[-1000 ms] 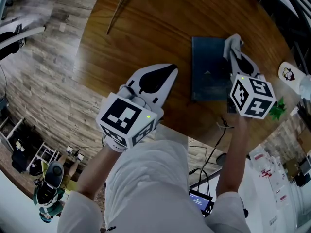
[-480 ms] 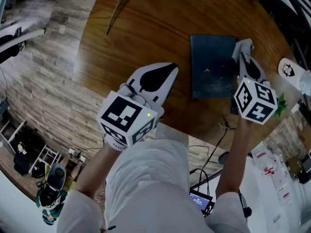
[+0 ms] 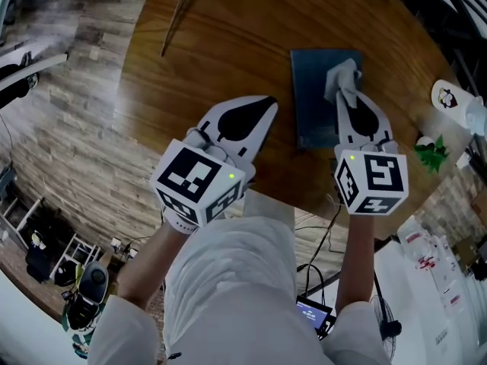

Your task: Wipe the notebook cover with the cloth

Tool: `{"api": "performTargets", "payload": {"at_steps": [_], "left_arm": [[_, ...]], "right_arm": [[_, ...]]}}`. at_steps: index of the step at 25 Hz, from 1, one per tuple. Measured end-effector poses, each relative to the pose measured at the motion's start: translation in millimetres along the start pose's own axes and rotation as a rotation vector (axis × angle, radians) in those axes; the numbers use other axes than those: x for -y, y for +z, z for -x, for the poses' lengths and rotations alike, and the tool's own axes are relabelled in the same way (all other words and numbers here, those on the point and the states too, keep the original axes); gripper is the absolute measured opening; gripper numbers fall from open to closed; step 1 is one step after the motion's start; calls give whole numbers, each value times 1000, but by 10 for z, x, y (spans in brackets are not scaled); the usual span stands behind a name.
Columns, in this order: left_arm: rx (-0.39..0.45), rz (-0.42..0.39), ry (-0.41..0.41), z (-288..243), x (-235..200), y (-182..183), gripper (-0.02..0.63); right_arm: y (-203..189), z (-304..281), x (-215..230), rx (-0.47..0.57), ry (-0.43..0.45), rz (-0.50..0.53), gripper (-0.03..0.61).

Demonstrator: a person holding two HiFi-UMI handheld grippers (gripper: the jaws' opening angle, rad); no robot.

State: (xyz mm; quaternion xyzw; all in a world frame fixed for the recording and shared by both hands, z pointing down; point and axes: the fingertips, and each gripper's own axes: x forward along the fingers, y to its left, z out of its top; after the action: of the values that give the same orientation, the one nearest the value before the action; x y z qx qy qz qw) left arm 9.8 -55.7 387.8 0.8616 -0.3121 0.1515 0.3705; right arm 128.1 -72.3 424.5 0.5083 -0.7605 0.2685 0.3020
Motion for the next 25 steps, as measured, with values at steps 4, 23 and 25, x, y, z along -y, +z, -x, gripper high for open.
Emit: {"api": "performTargets", "payload": {"at_steps": [4, 23, 25], "left_arm": [[-8, 3, -1, 44, -4, -55, 18], [-4, 9, 5, 99, -29, -101, 18], [-6, 9, 3, 101, -20, -105, 18]], "right_arm": [[-29, -83, -277, -16, 61, 19, 32], [-338, 69, 496, -91, -112, -51, 32], [-415, 60, 588, -120, -136, -51, 32]]}}
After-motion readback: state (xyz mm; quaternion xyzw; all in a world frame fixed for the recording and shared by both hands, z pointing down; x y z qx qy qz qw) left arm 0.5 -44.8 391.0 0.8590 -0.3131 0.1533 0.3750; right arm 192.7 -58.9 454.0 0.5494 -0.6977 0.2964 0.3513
